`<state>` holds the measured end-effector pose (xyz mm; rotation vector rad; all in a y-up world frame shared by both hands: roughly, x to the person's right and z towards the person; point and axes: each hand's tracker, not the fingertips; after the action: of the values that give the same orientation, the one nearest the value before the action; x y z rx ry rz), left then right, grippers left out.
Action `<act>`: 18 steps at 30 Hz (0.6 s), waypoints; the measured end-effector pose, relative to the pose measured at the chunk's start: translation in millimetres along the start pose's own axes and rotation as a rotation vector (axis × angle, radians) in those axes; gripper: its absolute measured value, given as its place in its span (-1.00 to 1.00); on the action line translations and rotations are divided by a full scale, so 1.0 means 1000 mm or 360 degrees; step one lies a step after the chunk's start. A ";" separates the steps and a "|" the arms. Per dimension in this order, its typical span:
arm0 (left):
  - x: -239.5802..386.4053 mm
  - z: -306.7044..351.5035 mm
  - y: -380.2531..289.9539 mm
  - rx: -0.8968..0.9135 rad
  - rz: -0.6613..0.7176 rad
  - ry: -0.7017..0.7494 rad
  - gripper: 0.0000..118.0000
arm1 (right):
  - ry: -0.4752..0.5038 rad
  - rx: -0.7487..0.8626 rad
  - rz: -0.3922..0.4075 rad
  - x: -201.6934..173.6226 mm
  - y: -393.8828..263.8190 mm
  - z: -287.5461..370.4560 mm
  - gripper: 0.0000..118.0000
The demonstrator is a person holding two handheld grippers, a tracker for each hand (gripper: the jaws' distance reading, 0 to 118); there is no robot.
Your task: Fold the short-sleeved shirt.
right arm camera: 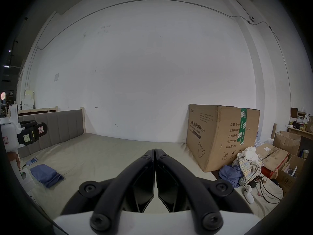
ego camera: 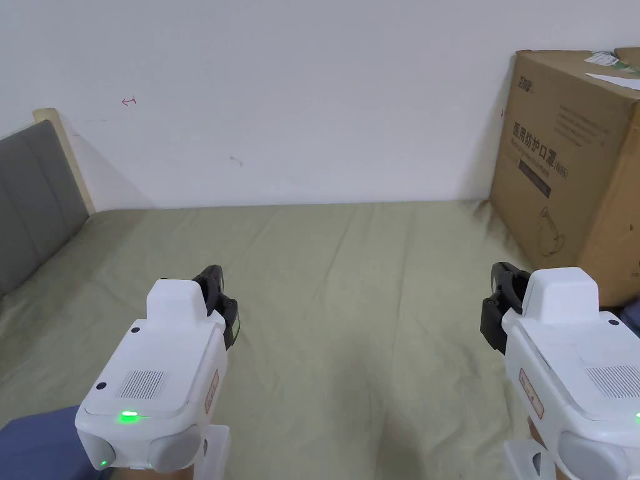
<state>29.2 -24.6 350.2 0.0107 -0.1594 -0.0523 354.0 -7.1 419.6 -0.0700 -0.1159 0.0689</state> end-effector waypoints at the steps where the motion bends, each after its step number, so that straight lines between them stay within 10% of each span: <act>1: 0.000 0.000 0.000 -0.0001 0.0002 0.0001 -1.00 | 0.0002 0.0000 -0.0002 0.000 0.000 0.000 -1.00; 18: 0.000 -0.001 -0.001 -0.0007 0.0012 -0.0009 -1.00 | -0.0011 -0.0002 0.0013 0.002 -0.001 0.001 -1.00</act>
<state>29.0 -25.5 349.2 0.0057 -0.1650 -0.0452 355.4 -7.4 421.1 -0.0718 -0.1224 0.0771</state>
